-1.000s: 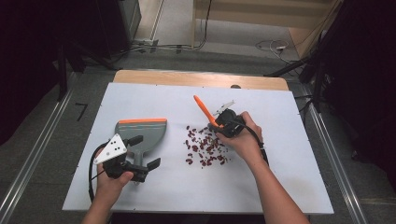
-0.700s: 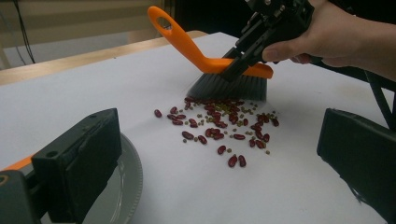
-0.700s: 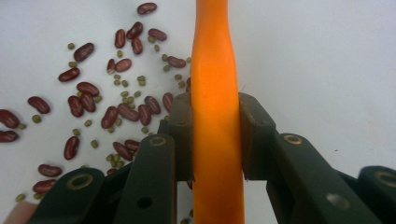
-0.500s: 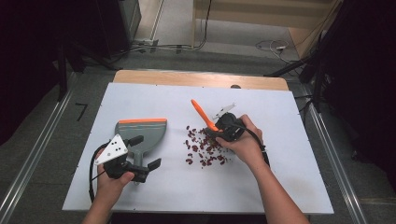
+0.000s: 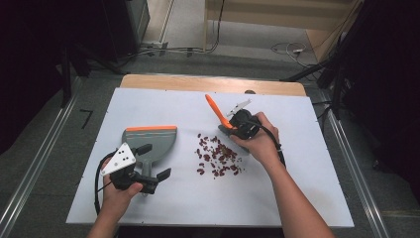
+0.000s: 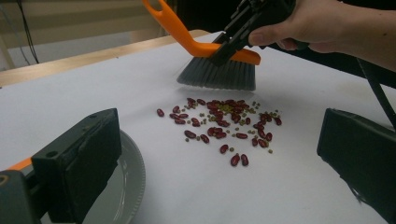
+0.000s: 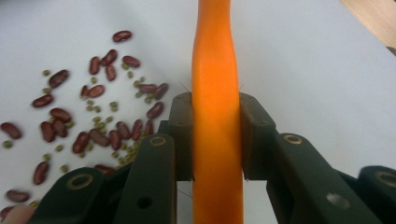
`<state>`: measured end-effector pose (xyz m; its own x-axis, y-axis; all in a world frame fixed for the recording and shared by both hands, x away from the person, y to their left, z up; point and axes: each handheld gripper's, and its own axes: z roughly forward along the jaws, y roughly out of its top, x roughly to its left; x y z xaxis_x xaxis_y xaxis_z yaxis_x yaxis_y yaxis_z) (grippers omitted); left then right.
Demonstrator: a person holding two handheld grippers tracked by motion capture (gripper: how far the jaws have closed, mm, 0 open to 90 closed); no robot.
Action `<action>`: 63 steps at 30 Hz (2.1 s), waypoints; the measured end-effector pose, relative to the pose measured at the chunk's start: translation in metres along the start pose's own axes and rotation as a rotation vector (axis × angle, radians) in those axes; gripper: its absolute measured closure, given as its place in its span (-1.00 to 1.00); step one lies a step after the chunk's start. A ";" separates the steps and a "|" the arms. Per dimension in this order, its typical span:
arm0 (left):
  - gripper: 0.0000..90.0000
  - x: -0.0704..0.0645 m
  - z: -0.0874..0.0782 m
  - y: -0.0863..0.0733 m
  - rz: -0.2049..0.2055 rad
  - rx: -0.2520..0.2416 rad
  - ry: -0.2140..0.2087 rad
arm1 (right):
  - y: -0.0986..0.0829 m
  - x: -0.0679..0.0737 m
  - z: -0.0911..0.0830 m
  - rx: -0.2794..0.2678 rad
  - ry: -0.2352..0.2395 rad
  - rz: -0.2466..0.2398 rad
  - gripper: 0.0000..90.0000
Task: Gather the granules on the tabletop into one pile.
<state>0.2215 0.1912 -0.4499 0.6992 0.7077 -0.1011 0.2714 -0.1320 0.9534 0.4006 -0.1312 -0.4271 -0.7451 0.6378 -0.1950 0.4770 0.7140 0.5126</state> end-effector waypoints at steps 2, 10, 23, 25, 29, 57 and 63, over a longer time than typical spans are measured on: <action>-0.99 0.001 -0.001 0.000 -0.002 -0.001 0.002 | 0.003 -0.001 0.005 0.012 -0.013 -0.013 0.54; -0.99 0.003 -0.002 0.000 -0.009 -0.004 0.003 | 0.009 0.013 0.012 0.050 0.012 -0.045 0.54; -1.00 0.002 -0.003 0.001 -0.012 -0.010 -0.009 | 0.005 0.024 0.002 0.052 0.091 -0.086 0.54; -1.00 0.003 -0.003 0.000 -0.012 -0.013 -0.011 | 0.007 0.022 0.002 0.045 0.081 -0.096 0.54; -1.00 0.003 -0.003 0.000 -0.015 -0.015 -0.011 | 0.014 0.018 0.000 0.008 0.077 -0.113 0.54; -1.00 0.002 -0.002 -0.001 -0.012 -0.002 -0.015 | 0.033 0.049 0.022 -0.006 0.144 -0.394 0.53; -1.00 0.002 -0.002 -0.001 -0.014 -0.004 -0.016 | 0.025 0.054 0.014 -0.004 0.172 -0.405 0.53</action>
<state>0.2208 0.1943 -0.4506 0.7059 0.6982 -0.1191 0.2789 -0.1194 0.9529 0.3785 -0.0748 -0.4371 -0.9384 0.2494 -0.2393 0.1290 0.8950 0.4270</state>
